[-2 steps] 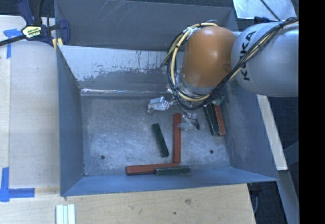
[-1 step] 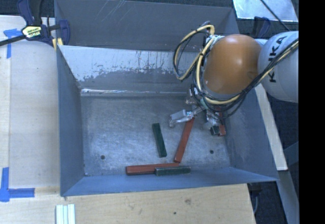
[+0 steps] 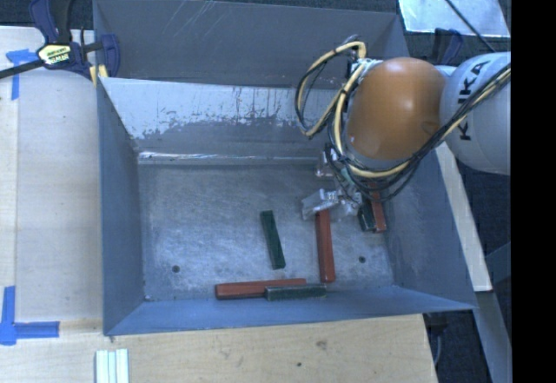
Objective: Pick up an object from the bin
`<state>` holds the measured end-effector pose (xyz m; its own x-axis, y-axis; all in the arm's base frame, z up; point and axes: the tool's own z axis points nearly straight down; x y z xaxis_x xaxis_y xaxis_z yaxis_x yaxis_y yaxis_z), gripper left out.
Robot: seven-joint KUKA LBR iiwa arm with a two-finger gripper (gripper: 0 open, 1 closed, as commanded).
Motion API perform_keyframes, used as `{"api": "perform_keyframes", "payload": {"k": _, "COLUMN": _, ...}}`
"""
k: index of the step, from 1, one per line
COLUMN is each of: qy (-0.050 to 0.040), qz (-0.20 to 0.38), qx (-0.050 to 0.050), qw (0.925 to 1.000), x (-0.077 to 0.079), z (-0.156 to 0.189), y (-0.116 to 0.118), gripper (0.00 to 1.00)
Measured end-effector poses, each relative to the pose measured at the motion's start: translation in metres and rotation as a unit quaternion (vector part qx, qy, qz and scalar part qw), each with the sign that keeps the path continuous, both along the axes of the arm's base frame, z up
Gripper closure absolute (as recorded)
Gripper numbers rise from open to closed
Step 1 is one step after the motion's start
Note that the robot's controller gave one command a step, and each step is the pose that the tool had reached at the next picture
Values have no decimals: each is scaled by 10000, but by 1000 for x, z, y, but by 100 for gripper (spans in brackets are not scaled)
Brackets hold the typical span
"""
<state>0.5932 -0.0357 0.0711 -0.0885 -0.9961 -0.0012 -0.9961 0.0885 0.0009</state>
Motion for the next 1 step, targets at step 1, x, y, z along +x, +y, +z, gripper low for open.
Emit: {"api": "perform_keyframes", "payload": {"k": 1, "qy": -62, "qz": -594, "qx": 8, "qw": 9982, "x": -11, "z": 182, "y": 49, "gripper": 100}}
